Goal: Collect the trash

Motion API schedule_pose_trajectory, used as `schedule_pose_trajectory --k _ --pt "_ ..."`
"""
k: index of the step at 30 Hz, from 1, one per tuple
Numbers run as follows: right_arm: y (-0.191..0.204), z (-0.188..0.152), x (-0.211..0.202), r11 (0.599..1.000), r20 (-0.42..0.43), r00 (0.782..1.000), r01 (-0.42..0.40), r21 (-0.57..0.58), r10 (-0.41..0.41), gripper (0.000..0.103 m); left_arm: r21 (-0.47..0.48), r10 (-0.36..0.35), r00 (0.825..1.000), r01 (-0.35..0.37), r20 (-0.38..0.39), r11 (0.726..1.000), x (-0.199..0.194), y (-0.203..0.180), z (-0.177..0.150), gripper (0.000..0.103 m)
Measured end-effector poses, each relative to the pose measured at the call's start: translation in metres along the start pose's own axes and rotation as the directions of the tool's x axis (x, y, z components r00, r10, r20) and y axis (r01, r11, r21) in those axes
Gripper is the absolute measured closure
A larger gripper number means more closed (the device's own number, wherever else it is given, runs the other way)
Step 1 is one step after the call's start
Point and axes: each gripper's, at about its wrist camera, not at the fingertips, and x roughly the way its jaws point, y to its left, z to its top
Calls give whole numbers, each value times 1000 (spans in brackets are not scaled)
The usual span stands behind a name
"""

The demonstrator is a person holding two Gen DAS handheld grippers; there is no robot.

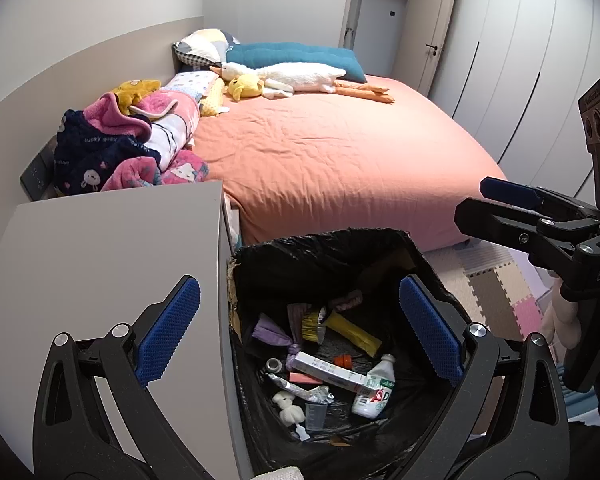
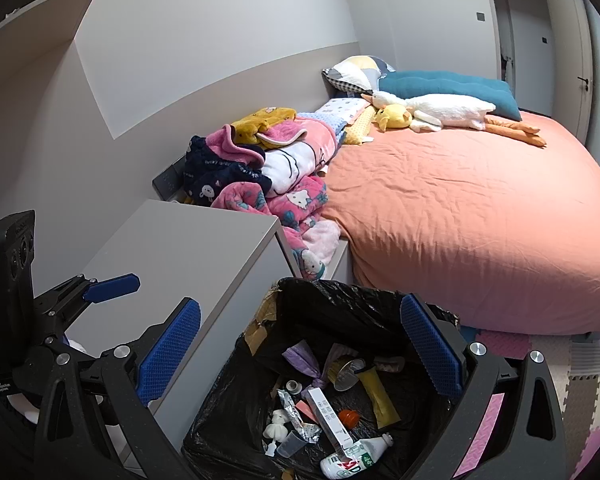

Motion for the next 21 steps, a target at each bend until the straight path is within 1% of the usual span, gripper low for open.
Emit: schedule_pose_trajectory --k 7,14,16,21 --pt "1 0 0 1000 -1 1000 -1 0 1 3 12 -3 1000 4 -7 1000 2 -2 0 7" --pt "0 0 0 1000 -1 1000 -2 1 2 3 31 14 1000 -14 9 999 0 -5 -1 7" --pt "0 0 0 1000 -2 1000 -2 -1 2 3 27 27 1000 -26 -3 999 1 -4 -1 7" --pt "-1 -1 -1 1000 -3 1000 -1 1 1 3 18 23 1000 -22 -15 1000 2 -2 -2 7"
